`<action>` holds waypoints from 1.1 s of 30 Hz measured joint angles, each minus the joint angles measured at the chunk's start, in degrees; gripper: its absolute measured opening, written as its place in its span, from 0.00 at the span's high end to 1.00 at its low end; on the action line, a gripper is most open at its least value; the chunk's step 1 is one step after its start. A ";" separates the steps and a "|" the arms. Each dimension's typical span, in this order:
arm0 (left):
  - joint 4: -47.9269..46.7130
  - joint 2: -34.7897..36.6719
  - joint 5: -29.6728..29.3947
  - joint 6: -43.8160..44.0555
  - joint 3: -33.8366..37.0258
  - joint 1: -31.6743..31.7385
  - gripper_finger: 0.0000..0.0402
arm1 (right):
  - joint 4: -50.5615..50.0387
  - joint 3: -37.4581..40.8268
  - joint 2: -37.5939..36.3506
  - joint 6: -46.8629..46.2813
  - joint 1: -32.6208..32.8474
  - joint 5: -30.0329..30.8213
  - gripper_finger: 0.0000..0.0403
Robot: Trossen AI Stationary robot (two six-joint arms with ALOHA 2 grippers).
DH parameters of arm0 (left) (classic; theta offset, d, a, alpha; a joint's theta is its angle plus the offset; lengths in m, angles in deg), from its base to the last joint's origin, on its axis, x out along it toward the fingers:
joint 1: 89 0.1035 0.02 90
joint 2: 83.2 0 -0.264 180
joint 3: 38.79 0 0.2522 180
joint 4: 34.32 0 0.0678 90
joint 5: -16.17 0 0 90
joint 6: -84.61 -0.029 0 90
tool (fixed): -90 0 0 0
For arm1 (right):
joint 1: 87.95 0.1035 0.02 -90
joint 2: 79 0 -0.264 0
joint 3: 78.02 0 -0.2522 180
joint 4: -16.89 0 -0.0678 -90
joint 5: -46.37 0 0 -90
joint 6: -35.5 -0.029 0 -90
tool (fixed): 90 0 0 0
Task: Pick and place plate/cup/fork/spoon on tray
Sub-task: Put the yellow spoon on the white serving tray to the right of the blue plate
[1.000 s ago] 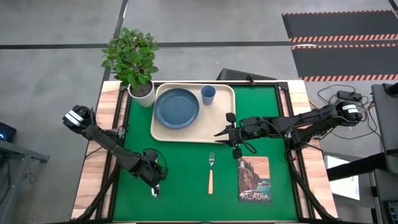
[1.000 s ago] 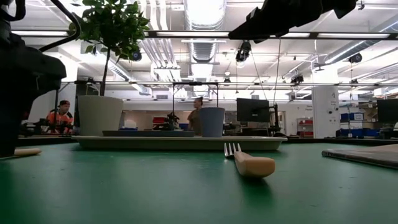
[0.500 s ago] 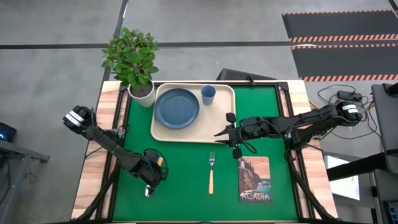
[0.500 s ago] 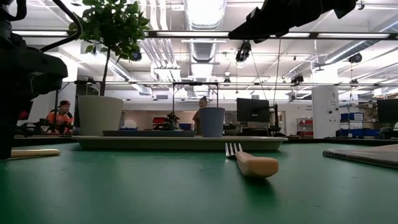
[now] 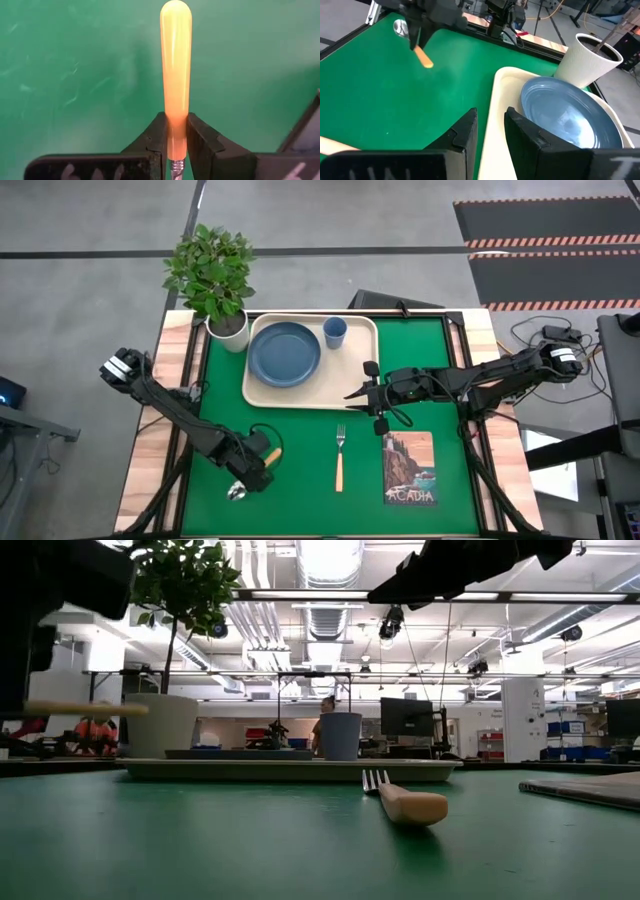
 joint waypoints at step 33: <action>-1.60 -0.02 -1.71 -14.29 4.52 0.33 0.92 | 0.07 0.00 0.00 -0.24 0.02 0.02 0.79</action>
